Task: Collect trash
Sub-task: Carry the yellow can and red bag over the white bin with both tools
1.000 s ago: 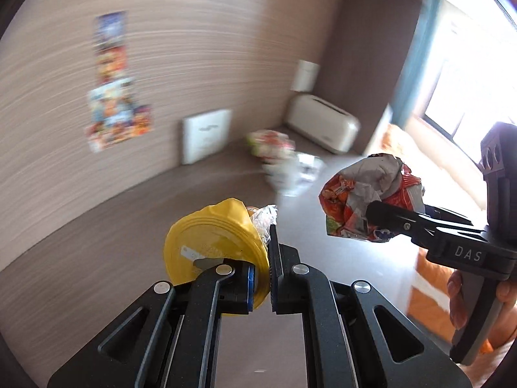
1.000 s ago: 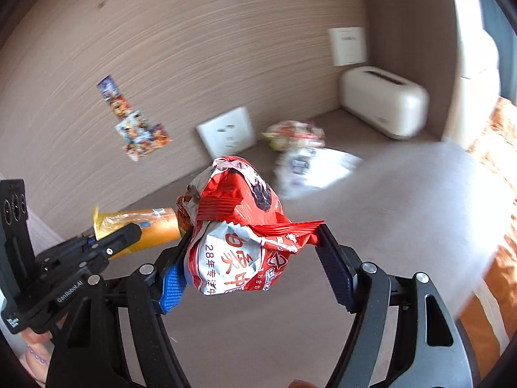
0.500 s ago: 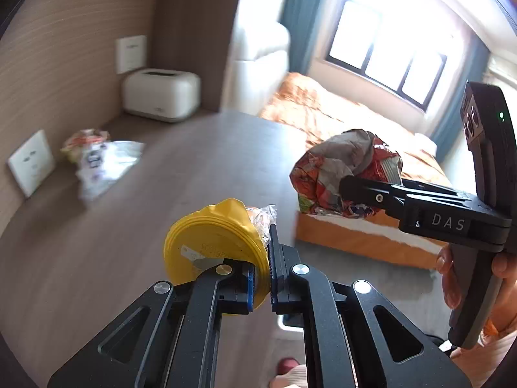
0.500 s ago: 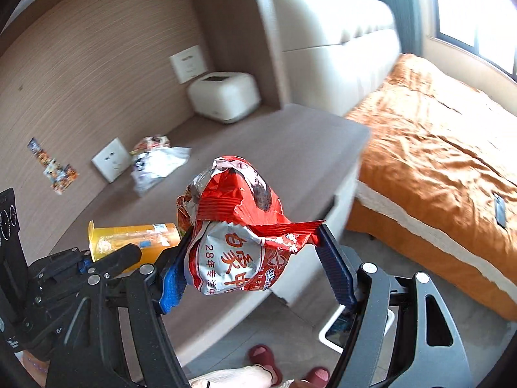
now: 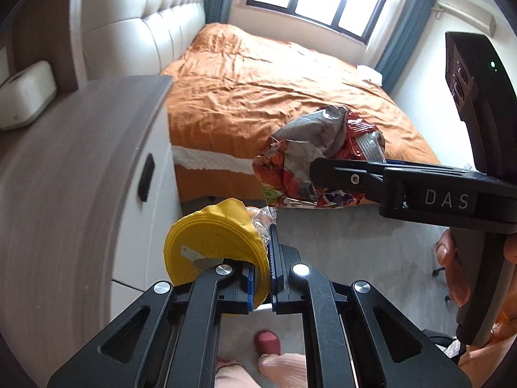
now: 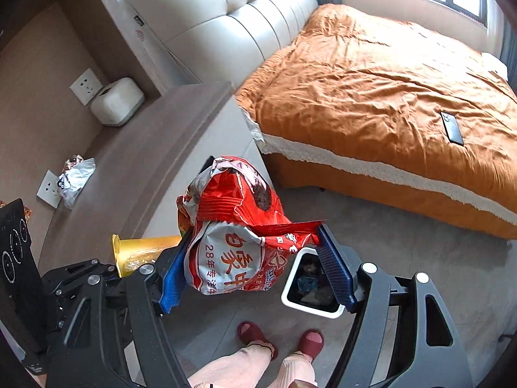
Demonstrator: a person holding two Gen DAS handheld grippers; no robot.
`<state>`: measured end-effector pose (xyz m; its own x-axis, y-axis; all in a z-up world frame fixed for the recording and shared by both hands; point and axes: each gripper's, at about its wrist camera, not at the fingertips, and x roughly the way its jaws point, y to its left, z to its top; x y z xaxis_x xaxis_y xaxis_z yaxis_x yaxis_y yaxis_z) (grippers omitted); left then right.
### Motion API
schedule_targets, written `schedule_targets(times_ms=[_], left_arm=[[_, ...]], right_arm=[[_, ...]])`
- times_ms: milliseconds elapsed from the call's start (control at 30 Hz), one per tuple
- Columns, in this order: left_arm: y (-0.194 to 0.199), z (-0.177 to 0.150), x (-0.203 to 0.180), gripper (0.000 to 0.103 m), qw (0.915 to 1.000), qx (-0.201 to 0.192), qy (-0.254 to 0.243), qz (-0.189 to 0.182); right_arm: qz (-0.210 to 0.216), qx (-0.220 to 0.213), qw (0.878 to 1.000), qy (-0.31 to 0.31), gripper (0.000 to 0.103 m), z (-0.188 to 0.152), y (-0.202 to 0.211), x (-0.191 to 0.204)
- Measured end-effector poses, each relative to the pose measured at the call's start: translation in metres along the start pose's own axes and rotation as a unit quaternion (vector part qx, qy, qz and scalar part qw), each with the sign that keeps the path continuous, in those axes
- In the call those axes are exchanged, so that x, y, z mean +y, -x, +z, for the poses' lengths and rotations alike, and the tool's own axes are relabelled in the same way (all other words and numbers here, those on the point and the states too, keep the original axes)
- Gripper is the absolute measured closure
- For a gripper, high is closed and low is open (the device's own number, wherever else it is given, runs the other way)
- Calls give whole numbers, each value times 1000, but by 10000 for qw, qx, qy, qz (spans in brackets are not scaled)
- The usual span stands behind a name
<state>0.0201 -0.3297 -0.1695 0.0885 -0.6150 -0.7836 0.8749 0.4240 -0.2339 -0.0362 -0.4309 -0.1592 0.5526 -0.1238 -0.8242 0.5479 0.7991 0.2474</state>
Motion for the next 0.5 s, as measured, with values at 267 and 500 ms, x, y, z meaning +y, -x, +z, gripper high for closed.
schedule_targets(times_ms=[267, 500], left_arm=[[-98, -21, -25, 97, 9958, 756, -450, -245], [-184, -50, -23, 97, 9900, 1190, -562, -515]], right_arm=[[-251, 432, 9982, -340, 30, -22, -56, -55], [-440, 838, 9951, -272, 30, -51, -127, -91]])
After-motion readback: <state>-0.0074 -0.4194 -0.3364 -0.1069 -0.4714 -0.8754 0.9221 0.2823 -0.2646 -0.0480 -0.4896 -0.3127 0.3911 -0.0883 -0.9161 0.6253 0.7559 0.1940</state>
